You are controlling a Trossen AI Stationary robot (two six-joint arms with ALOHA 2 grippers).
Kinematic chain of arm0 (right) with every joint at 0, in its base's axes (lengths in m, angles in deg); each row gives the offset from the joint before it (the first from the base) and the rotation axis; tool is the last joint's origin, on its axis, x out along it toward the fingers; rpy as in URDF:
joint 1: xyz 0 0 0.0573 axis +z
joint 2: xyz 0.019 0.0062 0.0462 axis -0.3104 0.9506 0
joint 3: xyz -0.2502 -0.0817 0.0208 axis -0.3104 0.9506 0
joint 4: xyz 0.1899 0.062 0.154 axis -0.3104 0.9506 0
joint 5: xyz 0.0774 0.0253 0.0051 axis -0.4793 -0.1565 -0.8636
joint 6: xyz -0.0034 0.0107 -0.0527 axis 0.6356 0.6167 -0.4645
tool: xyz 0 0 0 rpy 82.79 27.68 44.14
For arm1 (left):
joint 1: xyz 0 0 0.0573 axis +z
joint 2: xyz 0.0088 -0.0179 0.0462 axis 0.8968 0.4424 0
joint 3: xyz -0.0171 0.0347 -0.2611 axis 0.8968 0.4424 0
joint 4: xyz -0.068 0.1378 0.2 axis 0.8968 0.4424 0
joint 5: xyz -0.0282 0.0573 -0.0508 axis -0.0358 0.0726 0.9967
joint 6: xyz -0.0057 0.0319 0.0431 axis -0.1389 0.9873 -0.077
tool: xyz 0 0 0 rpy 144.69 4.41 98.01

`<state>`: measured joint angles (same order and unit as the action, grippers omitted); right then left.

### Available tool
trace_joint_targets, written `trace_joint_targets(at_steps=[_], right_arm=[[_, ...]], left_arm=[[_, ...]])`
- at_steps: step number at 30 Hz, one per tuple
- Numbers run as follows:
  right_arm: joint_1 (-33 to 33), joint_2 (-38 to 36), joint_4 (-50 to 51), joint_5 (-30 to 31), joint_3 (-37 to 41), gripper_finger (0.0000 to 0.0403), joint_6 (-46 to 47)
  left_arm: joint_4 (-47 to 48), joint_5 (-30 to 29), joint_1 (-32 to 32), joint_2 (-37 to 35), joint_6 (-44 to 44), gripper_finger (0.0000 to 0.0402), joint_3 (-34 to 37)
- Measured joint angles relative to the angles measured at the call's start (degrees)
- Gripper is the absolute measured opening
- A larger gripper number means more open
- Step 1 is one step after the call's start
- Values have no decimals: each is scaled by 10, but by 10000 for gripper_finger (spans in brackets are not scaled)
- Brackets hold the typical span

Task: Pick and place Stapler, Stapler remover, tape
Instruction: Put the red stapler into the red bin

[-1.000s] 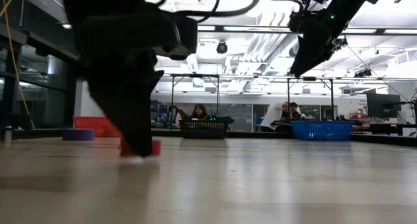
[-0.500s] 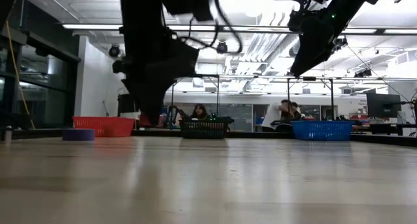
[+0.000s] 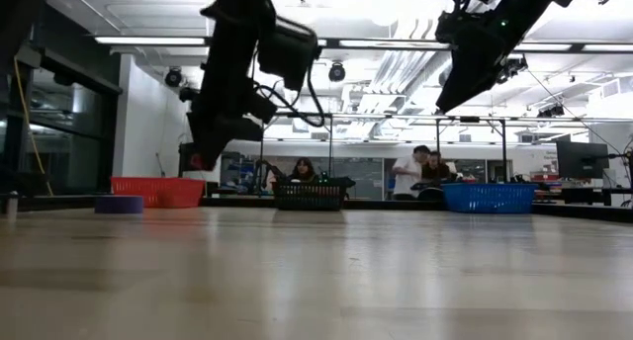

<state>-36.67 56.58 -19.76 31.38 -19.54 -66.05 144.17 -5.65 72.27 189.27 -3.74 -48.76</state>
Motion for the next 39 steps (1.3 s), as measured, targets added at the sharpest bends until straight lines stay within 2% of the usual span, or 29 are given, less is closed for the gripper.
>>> trace_joint_targets(at_steps=[12, 20, 23, 29, 39], right_arm=[[0, 0, -18, 1, 0, 256, 1], [0, 0, -23, 2, 0, 256, 27], [0, 0, -23, 2, 0, 256, 40], [0, 0, -23, 22, 0, 256, 53], [0, 0, -23, 32, 0, 256, 80]], left_arm=[[-3, -90, 198, -3, 257, 60, -1], [-4, -96, 292, -3, 354, 60, -1], [-4, -93, 325, -3, 375, 60, -1], [-20, -45, 372, -3, 409, 60, 8], [-82, 5, 403, -3, 423, 60, 38]])
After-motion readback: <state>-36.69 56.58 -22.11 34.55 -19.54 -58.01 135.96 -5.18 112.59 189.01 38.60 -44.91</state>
